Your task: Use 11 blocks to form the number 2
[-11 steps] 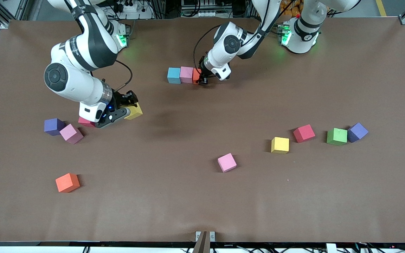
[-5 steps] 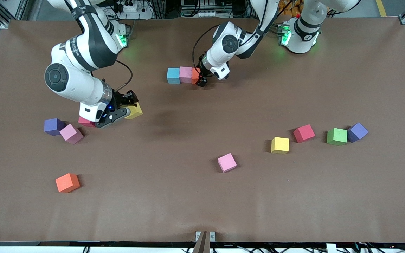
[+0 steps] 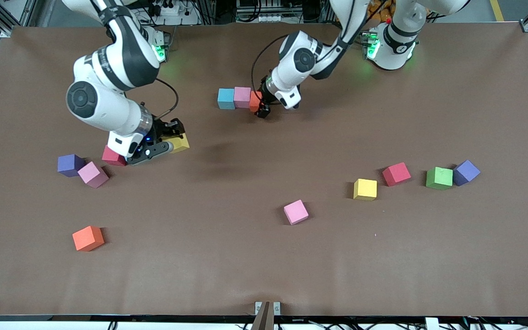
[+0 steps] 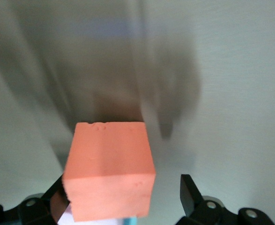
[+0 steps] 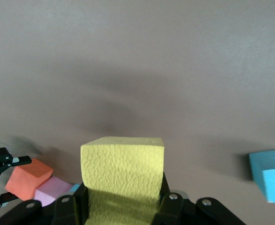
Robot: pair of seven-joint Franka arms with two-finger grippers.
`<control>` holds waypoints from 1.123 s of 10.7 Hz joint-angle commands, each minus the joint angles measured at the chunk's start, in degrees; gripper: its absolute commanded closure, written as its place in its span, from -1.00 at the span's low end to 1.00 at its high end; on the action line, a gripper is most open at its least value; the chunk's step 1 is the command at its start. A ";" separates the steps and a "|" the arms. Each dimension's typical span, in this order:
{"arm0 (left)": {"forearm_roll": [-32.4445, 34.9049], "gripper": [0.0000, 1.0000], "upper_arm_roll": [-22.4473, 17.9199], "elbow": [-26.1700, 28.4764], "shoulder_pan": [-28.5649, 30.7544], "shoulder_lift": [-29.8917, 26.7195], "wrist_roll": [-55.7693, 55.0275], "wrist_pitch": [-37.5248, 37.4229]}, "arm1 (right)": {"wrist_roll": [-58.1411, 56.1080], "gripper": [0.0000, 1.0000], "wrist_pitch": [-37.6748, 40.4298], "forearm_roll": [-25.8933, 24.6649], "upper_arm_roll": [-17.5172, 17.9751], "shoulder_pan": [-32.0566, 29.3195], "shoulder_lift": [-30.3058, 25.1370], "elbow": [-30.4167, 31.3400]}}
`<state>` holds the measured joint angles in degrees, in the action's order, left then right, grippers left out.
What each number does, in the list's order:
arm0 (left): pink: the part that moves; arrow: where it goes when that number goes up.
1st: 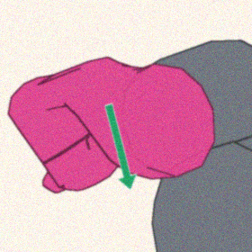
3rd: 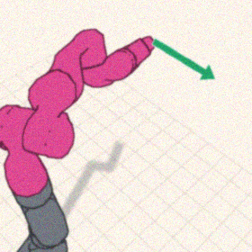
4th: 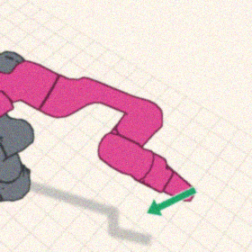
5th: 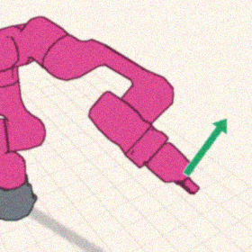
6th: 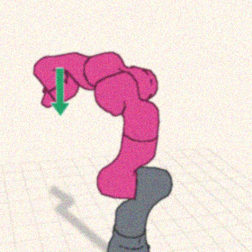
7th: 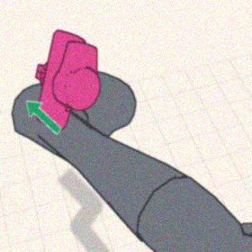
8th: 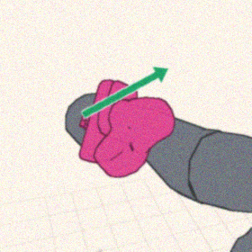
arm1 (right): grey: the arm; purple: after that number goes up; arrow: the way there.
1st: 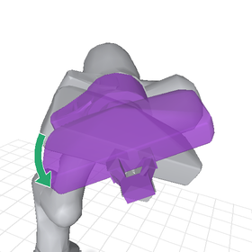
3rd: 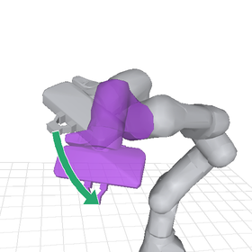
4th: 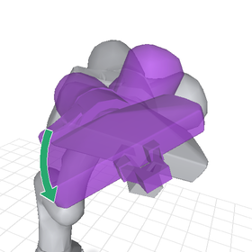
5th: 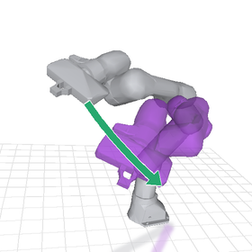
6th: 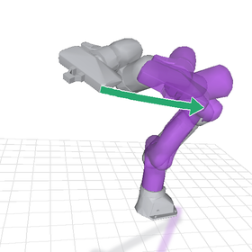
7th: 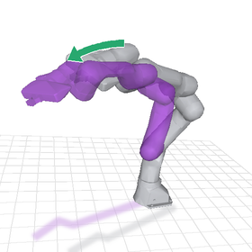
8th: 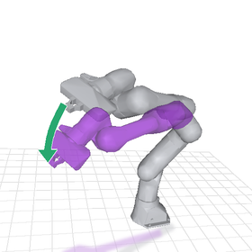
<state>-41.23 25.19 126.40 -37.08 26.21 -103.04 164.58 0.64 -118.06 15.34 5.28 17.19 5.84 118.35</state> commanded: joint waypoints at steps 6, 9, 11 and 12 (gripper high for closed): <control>10.17 -1.00 0.48 -2.65 7.63 -6.70 1.70 -16.46 | 24.12 0.07 -17.97 -0.75 -0.01 14.52 4.78 3.11; 14.41 -1.00 -1.72 -2.57 12.34 -10.99 8.95 -25.85 | 25.12 0.07 -19.04 -1.10 -0.01 15.68 5.06 3.73; 14.95 -1.00 -2.07 -2.48 17.55 -12.85 20.20 -33.07 | 25.12 0.07 -19.39 -1.19 -0.01 15.68 5.06 4.08; 17.82 -1.00 -2.16 -2.56 20.44 -13.29 24.42 -34.49 | 25.12 0.07 -20.01 -1.19 -0.01 15.68 5.06 4.51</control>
<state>-26.54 22.81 123.10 -19.79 14.93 -83.62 132.93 24.31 -136.82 15.35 5.28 32.87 11.58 121.56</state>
